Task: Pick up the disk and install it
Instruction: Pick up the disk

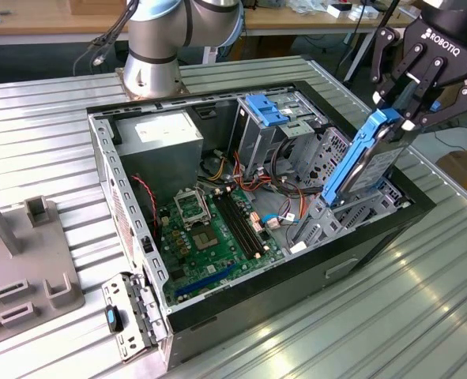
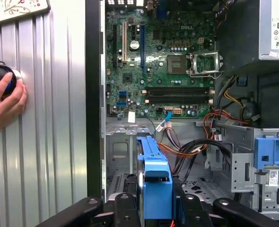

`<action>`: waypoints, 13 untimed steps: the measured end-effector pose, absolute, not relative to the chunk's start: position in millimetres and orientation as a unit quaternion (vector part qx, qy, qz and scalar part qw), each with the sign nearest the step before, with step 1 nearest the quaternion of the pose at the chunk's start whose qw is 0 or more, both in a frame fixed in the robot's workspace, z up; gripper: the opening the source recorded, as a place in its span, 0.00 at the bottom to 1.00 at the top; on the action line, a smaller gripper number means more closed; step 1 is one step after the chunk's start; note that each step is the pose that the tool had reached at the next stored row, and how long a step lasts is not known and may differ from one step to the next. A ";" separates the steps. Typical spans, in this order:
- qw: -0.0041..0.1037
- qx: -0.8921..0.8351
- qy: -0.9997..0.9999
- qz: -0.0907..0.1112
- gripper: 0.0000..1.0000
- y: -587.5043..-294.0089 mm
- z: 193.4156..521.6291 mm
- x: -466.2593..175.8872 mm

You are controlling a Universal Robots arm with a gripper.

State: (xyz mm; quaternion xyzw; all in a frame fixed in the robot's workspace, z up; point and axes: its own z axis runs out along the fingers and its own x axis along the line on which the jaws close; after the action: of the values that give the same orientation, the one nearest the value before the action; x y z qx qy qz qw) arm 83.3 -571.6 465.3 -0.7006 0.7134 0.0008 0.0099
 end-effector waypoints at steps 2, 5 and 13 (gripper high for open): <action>0.010 -0.701 0.713 0.001 0.37 -570.7 465.4 83.2; 0.011 -0.717 0.698 0.001 0.37 -571.0 461.7 83.9; 0.011 -0.716 0.698 0.001 0.37 -571.2 456.3 83.8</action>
State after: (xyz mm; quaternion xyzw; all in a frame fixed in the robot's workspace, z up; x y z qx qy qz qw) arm 83.8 -571.2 456.3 -0.7164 0.6976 0.0006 0.0106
